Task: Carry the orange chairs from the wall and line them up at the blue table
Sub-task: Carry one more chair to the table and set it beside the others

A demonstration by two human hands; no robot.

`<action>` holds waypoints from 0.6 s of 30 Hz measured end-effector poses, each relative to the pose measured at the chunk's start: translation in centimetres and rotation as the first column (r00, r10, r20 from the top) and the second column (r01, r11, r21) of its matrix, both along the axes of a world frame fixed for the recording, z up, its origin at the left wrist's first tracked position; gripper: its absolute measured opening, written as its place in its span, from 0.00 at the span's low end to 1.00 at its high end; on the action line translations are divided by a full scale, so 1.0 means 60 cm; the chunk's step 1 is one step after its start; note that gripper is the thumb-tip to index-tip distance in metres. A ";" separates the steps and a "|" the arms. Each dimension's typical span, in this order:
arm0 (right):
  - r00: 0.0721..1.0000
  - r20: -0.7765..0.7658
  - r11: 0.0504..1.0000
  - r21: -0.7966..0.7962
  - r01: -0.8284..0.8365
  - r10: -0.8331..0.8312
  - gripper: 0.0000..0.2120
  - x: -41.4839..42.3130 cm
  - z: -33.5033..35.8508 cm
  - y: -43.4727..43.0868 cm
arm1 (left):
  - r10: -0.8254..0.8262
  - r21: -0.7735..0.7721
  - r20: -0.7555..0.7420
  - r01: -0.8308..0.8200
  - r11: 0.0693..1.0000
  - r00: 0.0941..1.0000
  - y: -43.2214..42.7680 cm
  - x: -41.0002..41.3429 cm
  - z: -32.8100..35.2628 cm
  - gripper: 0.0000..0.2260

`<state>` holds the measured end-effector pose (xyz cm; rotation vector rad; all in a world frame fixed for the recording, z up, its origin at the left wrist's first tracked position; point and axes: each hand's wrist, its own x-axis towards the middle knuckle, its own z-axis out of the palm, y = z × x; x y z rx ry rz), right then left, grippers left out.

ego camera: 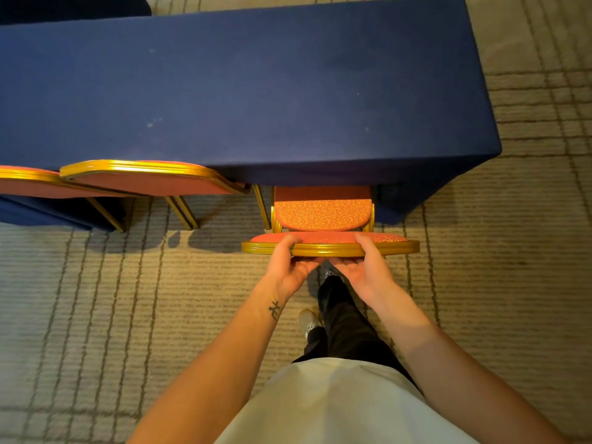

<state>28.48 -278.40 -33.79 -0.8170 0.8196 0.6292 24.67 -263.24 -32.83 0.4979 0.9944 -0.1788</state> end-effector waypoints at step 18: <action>0.993 0.097 0.997 -0.038 -0.069 0.072 0.23 0.149 -0.012 0.040 | -0.001 0.051 0.025 0.000 0.999 1.000 0.046 0.146 -0.014 0.10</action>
